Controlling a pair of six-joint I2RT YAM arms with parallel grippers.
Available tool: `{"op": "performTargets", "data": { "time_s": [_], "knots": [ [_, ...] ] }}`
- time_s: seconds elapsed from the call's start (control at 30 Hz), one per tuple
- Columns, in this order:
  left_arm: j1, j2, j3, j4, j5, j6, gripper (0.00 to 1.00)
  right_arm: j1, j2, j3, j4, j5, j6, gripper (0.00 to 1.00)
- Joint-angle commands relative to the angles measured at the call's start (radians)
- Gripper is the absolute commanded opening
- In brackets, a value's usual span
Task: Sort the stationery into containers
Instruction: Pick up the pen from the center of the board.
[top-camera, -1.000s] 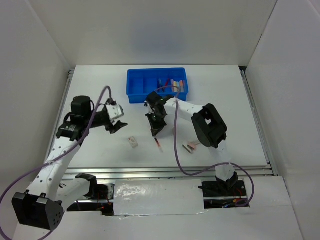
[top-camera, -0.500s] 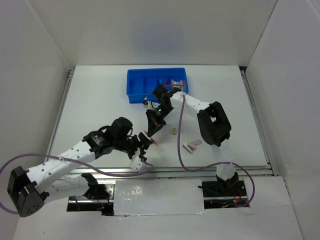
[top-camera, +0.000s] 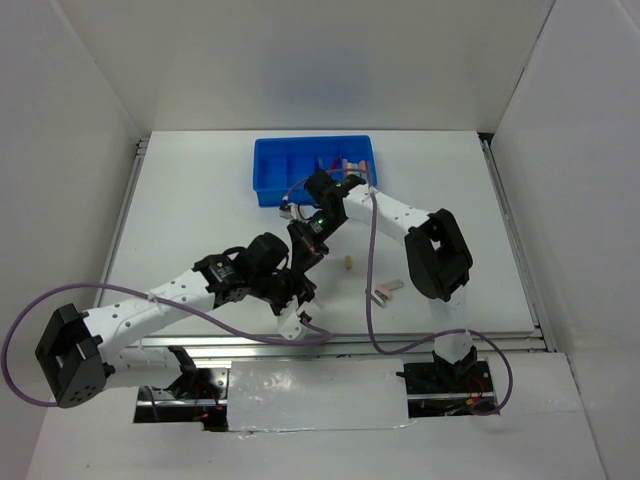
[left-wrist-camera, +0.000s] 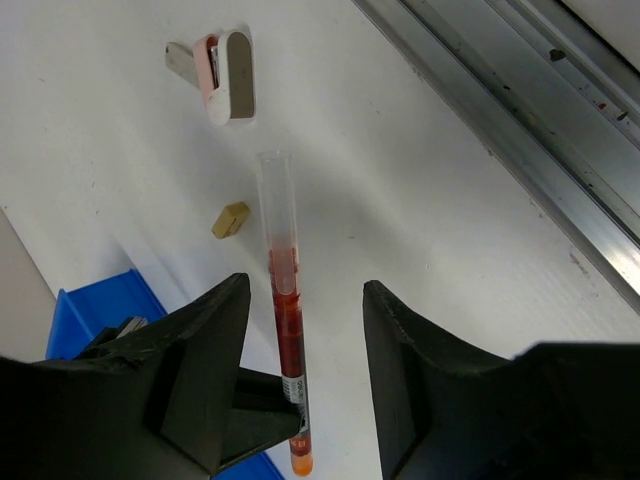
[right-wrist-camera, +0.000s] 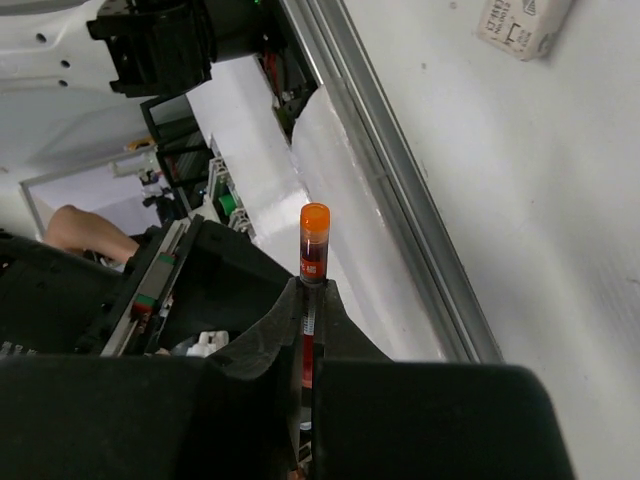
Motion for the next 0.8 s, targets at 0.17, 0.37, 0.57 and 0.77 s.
{"op": "performTargets", "data": {
  "time_s": [0.17, 0.37, 0.57, 0.77],
  "knots": [
    [0.019, 0.02, 0.036, 0.04, -0.002, -0.006, 0.5, 0.021, -0.073, -0.029, -0.008, -0.035, -0.008, 0.0],
    [0.022, 0.008, 0.043, 0.05, -0.014, -0.032, 0.36, 0.021, -0.073, -0.037, 0.0, -0.027, -0.004, 0.0],
    [0.005, -0.012, 0.074, 0.052, -0.008, -0.115, 0.0, 0.008, -0.076, 0.009, -0.031, -0.023, -0.026, 0.16],
    [-0.056, -0.056, 0.117, 0.066, -0.026, -0.299, 0.0, -0.201, -0.083, 0.26, -0.184, -0.009, -0.174, 0.5]
  ]
}}
